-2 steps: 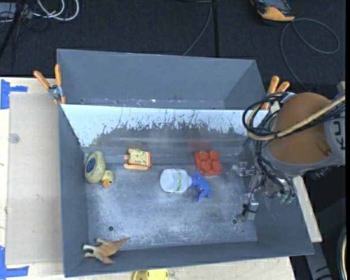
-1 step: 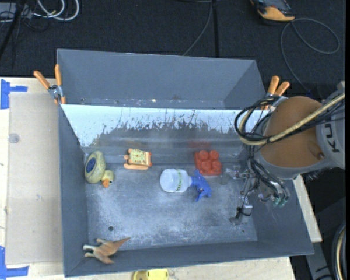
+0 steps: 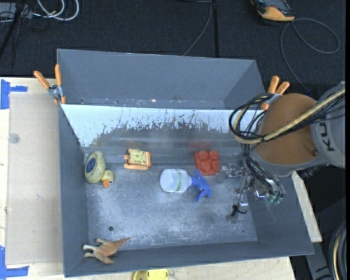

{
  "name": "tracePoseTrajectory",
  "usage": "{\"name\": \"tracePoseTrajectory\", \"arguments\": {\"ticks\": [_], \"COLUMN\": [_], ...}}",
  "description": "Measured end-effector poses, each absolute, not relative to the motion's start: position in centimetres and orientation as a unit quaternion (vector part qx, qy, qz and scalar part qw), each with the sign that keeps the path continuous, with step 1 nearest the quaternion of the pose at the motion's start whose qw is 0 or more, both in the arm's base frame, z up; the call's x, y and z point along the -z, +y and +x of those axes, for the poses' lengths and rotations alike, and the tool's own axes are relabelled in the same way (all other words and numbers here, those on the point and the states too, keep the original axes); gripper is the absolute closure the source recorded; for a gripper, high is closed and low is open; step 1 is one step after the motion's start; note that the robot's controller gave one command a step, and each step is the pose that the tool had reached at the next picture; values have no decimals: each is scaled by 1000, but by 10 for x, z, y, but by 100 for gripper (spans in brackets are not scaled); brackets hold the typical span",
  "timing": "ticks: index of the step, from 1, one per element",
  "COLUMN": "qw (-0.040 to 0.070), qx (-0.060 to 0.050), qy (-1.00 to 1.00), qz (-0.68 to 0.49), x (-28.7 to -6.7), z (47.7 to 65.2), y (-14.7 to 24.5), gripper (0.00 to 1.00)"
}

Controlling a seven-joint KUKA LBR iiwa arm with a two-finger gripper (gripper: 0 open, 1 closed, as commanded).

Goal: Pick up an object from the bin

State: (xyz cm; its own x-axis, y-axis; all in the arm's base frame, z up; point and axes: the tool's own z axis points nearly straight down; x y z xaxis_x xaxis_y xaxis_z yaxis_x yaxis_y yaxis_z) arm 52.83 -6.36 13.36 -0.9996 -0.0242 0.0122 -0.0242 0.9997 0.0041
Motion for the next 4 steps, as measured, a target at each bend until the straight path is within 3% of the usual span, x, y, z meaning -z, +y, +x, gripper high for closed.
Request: {"name": "tracePoseTrajectory", "arguments": {"ticks": [1,2,3,4], "qw": [1,5,1,1], "qx": [1,2,1,1], "qy": [-1000,-1000,-1000,-1000], "qz": [-21,-11,-2,-1], "x": [-120,-88,-72,-72], "z": [552,571,600,600], "y": [-39,-28,-2,-2], "gripper": [0,0,100,100]}}
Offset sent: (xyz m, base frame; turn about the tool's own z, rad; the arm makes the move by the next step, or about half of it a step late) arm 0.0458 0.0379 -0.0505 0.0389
